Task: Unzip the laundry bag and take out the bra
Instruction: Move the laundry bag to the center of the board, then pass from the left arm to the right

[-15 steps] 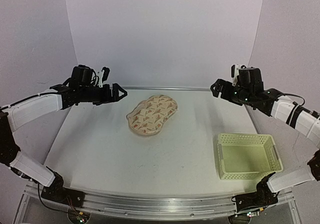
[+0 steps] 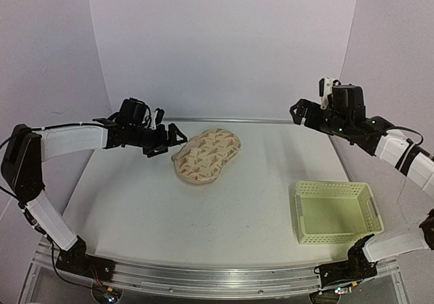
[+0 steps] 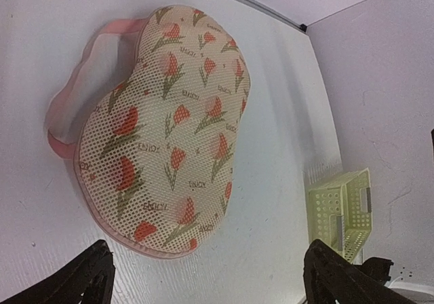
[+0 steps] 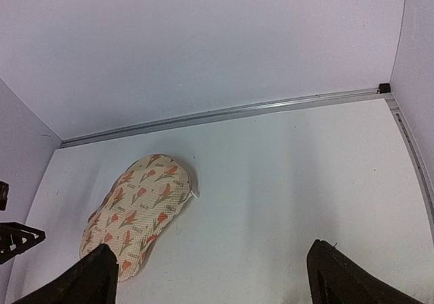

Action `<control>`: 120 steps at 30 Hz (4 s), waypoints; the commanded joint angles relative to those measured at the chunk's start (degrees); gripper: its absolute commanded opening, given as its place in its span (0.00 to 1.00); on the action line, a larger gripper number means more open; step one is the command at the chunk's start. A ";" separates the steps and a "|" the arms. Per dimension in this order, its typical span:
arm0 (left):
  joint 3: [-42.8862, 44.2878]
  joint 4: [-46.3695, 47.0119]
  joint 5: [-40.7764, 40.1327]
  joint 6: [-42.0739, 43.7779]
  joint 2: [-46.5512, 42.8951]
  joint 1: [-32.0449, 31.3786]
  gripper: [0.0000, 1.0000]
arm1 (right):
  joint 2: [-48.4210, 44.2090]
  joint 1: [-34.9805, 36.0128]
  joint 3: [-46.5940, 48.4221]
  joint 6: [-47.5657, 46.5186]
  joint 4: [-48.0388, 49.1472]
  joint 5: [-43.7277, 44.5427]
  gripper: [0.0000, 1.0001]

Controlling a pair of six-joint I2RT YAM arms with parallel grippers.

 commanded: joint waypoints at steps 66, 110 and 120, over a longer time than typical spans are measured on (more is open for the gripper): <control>-4.47 17.43 17.74 -25.48 18.21 -0.86 0.03 | 2.29 0.39 -0.88 -6.65 2.14 -16.19 0.98; 4.82 -27.16 23.69 17.40 17.50 -1.26 0.00 | 47.62 3.15 22.07 -17.82 -15.81 -35.48 0.78; 11.10 -28.84 20.45 17.07 19.75 -1.19 0.00 | 45.39 3.20 17.41 -17.02 -13.69 -39.39 0.14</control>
